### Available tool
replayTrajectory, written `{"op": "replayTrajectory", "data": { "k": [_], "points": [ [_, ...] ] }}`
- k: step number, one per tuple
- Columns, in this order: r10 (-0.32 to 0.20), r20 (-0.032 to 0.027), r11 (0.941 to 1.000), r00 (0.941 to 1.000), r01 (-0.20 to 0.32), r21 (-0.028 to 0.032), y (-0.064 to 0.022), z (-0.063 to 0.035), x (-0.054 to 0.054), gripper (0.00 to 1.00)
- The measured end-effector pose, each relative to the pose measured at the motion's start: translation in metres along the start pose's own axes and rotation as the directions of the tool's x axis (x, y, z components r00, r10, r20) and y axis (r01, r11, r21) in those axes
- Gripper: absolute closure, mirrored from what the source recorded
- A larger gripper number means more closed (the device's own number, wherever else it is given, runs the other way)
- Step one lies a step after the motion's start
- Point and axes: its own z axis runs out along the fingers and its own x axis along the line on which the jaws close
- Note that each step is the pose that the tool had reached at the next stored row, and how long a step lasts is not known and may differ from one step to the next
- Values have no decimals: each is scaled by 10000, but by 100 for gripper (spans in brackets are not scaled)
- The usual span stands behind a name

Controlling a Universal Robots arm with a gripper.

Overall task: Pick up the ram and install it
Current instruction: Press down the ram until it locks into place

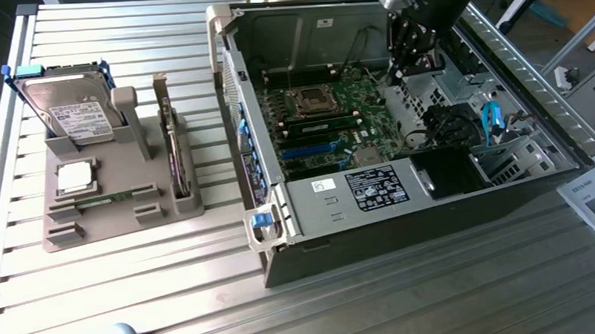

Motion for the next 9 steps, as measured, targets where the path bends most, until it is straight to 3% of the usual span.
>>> {"op": "replayTrajectory", "data": {
  "k": [8,9],
  "points": [
    [37,-18,10000,10000,-37,0,334,180,-46,90],
    [50,-49,10000,10000,-50,-1,383,220,-54,90]
  ]
}}
